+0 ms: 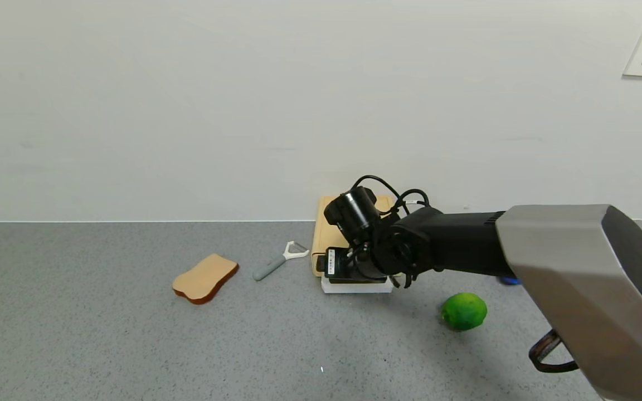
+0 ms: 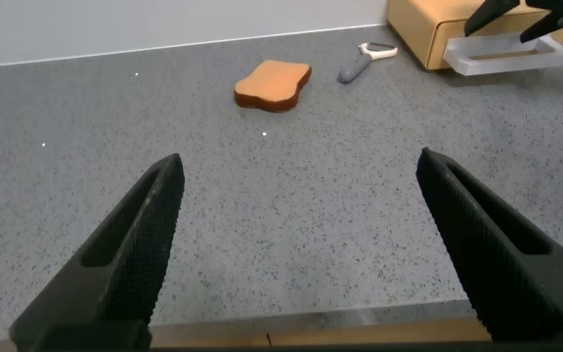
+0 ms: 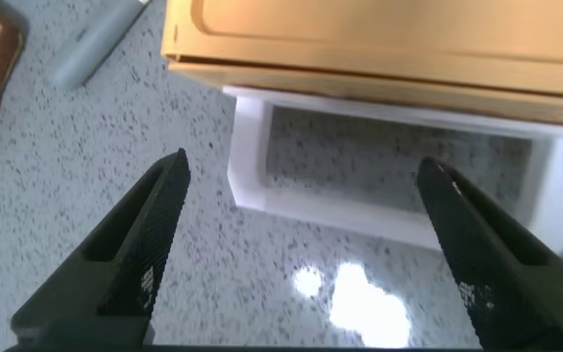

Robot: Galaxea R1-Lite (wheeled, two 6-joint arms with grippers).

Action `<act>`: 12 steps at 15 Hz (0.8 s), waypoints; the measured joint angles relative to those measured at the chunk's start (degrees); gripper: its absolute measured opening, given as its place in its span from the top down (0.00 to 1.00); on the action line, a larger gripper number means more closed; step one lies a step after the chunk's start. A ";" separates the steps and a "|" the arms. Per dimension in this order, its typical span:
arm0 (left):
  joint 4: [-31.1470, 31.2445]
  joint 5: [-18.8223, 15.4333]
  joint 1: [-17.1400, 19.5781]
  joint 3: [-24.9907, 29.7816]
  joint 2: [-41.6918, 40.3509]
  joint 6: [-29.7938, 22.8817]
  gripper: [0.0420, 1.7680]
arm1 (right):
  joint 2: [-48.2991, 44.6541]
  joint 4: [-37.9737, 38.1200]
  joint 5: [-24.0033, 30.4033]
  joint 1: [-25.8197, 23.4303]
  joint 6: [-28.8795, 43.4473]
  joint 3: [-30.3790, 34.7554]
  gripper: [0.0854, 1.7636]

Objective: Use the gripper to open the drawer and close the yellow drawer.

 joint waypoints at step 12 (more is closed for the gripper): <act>0.00 0.05 0.00 0.00 0.00 0.00 0.03 | -35.86 15.02 4.49 -4.28 -11.91 17.98 0.03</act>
